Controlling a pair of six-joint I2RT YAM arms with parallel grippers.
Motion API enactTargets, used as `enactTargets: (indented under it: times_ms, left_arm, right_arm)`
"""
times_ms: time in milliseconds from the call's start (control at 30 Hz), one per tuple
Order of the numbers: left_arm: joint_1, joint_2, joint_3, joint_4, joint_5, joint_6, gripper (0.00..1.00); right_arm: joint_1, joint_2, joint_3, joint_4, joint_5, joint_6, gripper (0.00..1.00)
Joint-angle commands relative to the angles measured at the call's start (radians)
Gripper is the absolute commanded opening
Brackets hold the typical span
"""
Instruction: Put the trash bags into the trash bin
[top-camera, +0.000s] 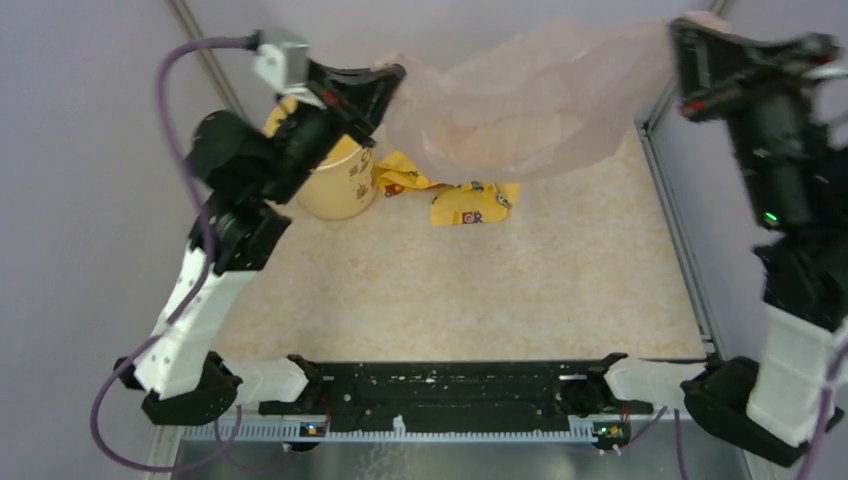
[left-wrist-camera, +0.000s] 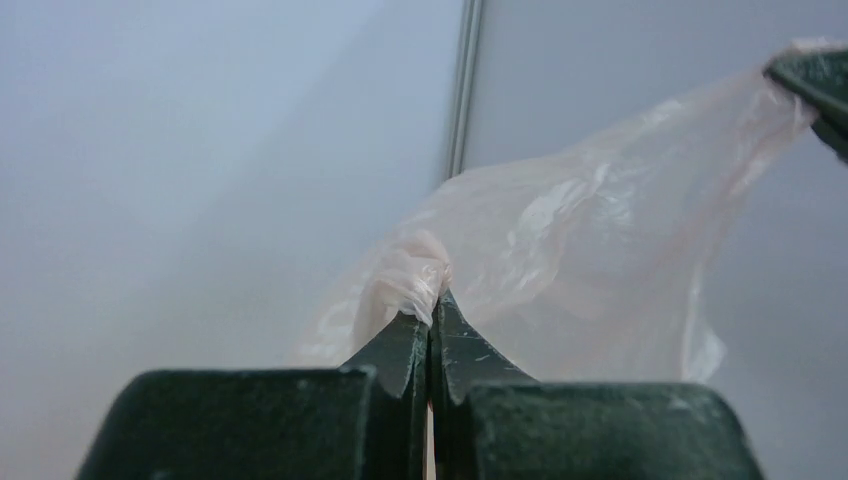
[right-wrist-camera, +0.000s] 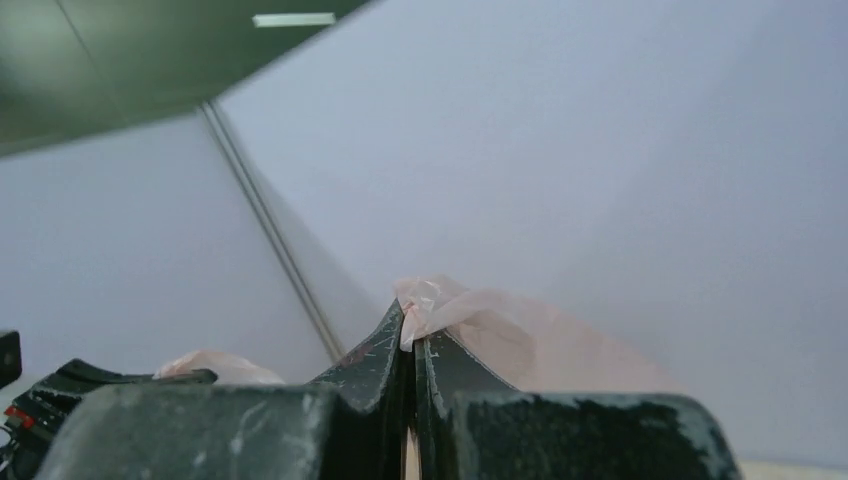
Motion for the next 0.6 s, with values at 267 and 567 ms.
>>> enactTargets:
  times_ms: [267, 567]
  left_arm:
    - [-0.003, 0.159, -0.577, -0.067, -0.044, -0.04, 0.0]
    - [-0.024, -0.091, -0.327, -0.149, -0.026, 0.043, 0.0]
  right_arm:
    - [-0.005, -0.066, -1.288, 0.267, -0.089, 0.184, 0.0]
    - [0.002, -0.171, -0.563, -0.105, -0.042, 0.043, 0.0]
